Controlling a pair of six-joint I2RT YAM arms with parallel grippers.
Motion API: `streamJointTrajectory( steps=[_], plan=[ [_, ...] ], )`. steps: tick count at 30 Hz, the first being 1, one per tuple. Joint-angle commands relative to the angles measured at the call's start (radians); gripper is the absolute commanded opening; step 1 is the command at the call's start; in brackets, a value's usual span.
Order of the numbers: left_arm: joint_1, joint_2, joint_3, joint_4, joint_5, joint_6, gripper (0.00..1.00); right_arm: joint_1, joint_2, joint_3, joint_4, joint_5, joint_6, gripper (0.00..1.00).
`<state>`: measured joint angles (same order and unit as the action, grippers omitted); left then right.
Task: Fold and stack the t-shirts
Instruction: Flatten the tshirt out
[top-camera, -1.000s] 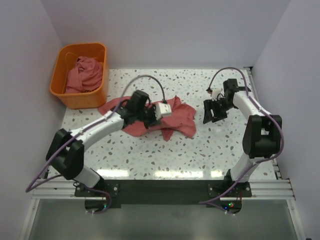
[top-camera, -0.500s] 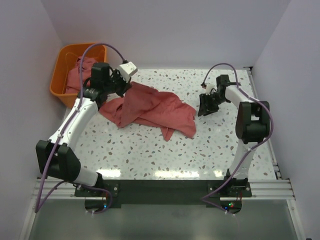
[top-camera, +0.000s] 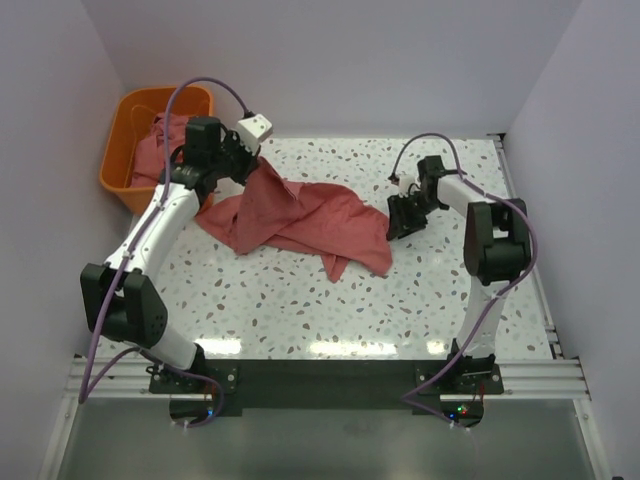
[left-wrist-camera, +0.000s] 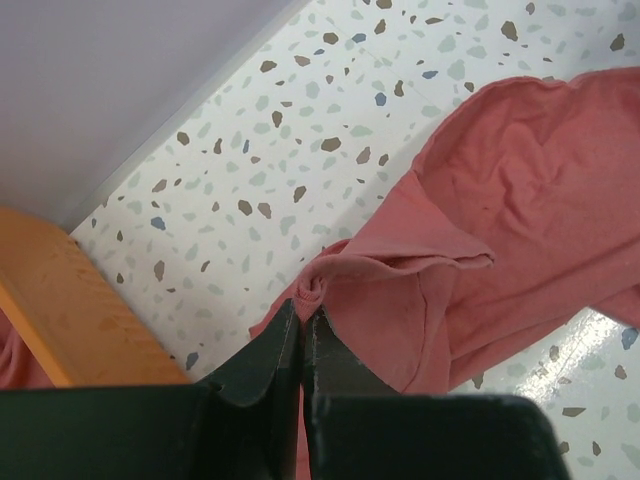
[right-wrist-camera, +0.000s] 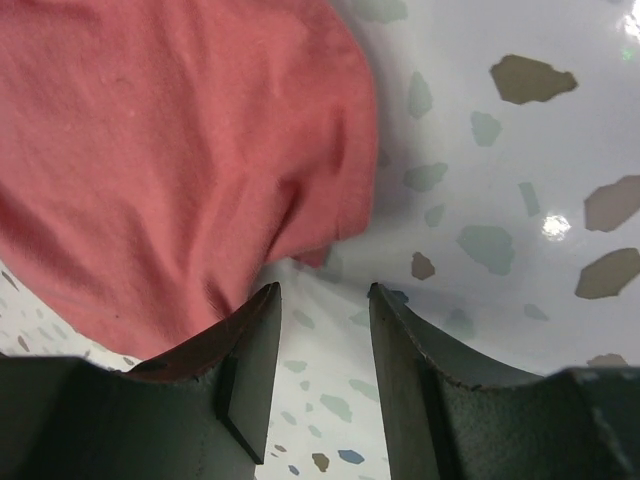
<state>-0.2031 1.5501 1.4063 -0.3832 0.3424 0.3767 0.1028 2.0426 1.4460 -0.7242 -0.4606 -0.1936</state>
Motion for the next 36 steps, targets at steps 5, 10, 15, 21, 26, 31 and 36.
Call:
streamJointTrajectory(
  steps=[5, 10, 15, 21, 26, 31, 36],
  plan=[
    [0.011, 0.013, 0.056, 0.026, -0.009, -0.016, 0.00, 0.052, 0.028, -0.007, 0.068, 0.059, 0.051, 0.46],
    [0.013, 0.013, 0.054, 0.030, -0.014, -0.021, 0.00, 0.072, 0.059, 0.005, 0.086, 0.111, 0.075, 0.36],
    [0.022, 0.019, 0.060, 0.044, -0.028, -0.044, 0.00, 0.078, 0.068, 0.017, 0.059, 0.164, 0.048, 0.05],
    [0.037, 0.028, 0.082, 0.056, -0.020, -0.065, 0.00, 0.057, -0.059, -0.004, 0.025, 0.240, -0.021, 0.00],
    [0.051, 0.027, 0.099, 0.069, -0.006, -0.081, 0.00, -0.012, -0.188, 0.002, -0.018, 0.307, -0.095, 0.00],
    [0.056, 0.027, 0.086, 0.073, -0.005, -0.087, 0.00, -0.080, -0.225, 0.010, -0.081, 0.339, -0.187, 0.00],
    [0.056, 0.041, 0.072, 0.087, 0.006, -0.093, 0.00, -0.083, -0.165, 0.017, -0.144, 0.287, -0.248, 0.00]
  ],
)
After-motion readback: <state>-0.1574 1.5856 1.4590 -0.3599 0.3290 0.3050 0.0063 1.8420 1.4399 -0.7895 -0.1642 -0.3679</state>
